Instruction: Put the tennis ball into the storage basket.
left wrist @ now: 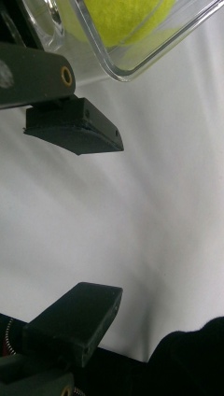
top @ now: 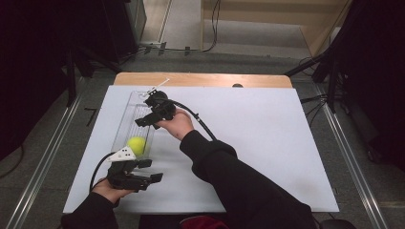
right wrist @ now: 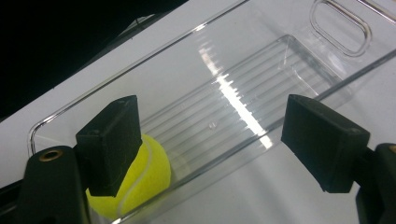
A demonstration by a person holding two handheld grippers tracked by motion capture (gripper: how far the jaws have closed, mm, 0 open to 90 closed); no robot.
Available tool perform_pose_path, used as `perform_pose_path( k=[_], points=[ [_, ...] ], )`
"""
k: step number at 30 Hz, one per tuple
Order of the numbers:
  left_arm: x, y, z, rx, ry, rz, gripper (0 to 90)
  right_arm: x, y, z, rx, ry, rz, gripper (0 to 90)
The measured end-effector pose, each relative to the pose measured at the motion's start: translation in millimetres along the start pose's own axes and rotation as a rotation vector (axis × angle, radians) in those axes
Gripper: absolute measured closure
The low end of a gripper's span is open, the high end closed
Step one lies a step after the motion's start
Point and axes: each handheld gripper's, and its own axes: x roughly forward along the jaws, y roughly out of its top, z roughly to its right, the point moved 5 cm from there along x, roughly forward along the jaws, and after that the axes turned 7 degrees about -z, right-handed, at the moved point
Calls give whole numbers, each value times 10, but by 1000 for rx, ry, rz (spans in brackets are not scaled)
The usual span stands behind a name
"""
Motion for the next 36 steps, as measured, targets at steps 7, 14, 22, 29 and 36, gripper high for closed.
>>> perform_pose_path(
  k=[7, 14, 22, 29, 36],
  points=[
    [-1, -2, 1, 2, 1, 0, 261, -73, -72, 47, 7, -1, -7, 183],
    [1, -2, 1, 0, 0, 0, 260, -193, -143, 90, 14, 13, -1, 183],
    [2, -4, -1, 0, 3, -2, 260, -302, -257, 81, -1, 22, -10, 184],
    [4, -4, -3, -2, 3, -3, 260, -395, -363, 96, -10, 28, -12, 185],
    [7, -6, -4, -2, 6, -4, 261, -501, -458, 137, -9, 28, -9, 185]
  ],
)
